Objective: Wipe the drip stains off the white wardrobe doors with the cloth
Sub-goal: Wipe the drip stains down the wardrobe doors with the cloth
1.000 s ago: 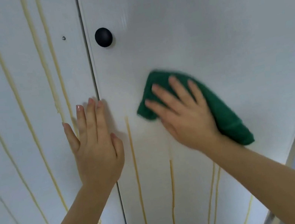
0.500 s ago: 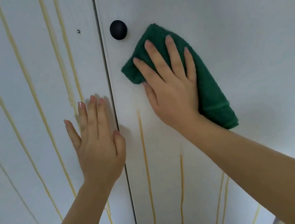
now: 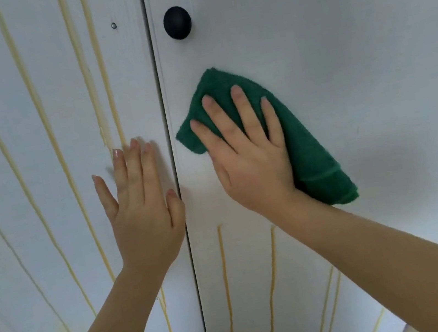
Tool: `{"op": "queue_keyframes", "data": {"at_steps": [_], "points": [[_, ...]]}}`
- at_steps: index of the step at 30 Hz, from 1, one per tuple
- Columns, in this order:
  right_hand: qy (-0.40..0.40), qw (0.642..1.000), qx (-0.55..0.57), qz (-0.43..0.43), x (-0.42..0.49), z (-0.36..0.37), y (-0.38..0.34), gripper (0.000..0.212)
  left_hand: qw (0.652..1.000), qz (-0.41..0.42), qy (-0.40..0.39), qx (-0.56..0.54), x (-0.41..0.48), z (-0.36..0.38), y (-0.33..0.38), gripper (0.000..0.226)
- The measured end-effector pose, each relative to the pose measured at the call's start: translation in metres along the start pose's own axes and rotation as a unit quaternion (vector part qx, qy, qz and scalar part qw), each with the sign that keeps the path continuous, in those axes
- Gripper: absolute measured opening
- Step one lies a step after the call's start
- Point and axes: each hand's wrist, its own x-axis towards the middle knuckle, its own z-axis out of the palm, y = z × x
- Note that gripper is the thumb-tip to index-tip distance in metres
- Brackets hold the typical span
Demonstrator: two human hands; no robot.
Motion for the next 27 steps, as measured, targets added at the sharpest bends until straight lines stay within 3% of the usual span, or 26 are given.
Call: {"op": "queue_keyframes", "data": {"at_steps": [5,7,12,18,20,24,27], "points": [[-0.122,0.974,0.062,-0.178,-0.079,-0.003,-0.013,0.039,0.998,0.033,-0.039,0.021,-0.012,0.008,0.002,0.057],[-0.106,0.98,0.064,-0.156,-0.056,-0.006,-0.002,0.036,0.997,0.044,-0.051,0.044,-0.016,0.013,0.0,0.058],[-0.008,1.0,0.021,0.009,-0.016,-0.001,-0.005,0.037,0.996,0.06,-0.042,0.047,-0.021,0.02,-0.006,0.059],[-0.173,0.964,0.084,-0.184,-0.113,-0.001,-0.029,0.043,0.994,0.095,-0.038,0.046,-0.021,0.019,-0.018,0.058],[-0.138,0.973,0.089,-0.162,-0.087,-0.003,-0.02,0.039,0.994,0.098,-0.035,0.044,-0.022,0.02,-0.019,0.059],[-0.033,0.998,0.044,-0.023,-0.037,0.005,-0.015,0.034,0.996,0.085,-0.029,0.03,-0.026,0.024,-0.015,0.059],[-0.083,0.991,0.043,-0.092,-0.086,0.009,-0.032,0.039,0.996,0.073,-0.032,0.027,-0.026,0.025,-0.013,0.061]]}}
